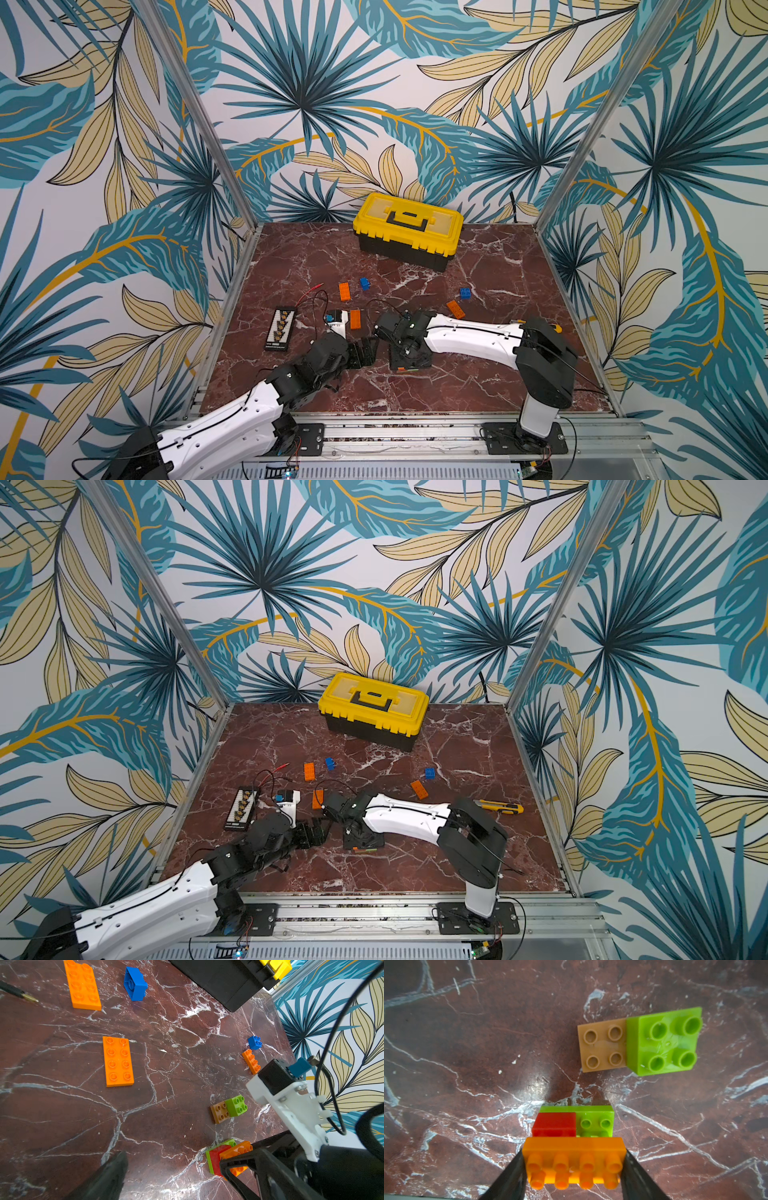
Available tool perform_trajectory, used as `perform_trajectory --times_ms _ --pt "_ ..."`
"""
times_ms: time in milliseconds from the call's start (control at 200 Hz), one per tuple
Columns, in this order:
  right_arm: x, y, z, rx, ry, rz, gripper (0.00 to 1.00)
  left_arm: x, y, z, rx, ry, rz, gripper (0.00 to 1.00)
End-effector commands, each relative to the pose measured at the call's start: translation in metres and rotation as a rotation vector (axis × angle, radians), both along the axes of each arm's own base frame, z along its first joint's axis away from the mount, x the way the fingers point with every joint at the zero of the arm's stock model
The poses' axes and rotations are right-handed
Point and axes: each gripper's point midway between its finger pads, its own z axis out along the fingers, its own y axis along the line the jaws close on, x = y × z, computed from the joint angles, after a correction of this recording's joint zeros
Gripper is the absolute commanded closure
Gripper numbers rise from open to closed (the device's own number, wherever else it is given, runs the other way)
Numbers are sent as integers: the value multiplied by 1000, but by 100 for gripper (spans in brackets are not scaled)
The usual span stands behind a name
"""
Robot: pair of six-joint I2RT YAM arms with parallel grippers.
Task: Assemble the number 5 with lego
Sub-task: Assemble the lego brick with the lego brick.
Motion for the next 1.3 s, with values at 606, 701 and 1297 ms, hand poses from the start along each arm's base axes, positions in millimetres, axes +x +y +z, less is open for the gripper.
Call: perform_trajectory --times_ms 606,701,1297 --pt "-13 -27 -23 -133 48 -32 44 2 0 -7 14 7 1 0" --pt "-16 -29 -27 -144 66 -36 44 3 0 -7 15 6 4 0" --pt "-31 -45 -50 -216 140 -50 45 3 0 -8 15 7 9 0"
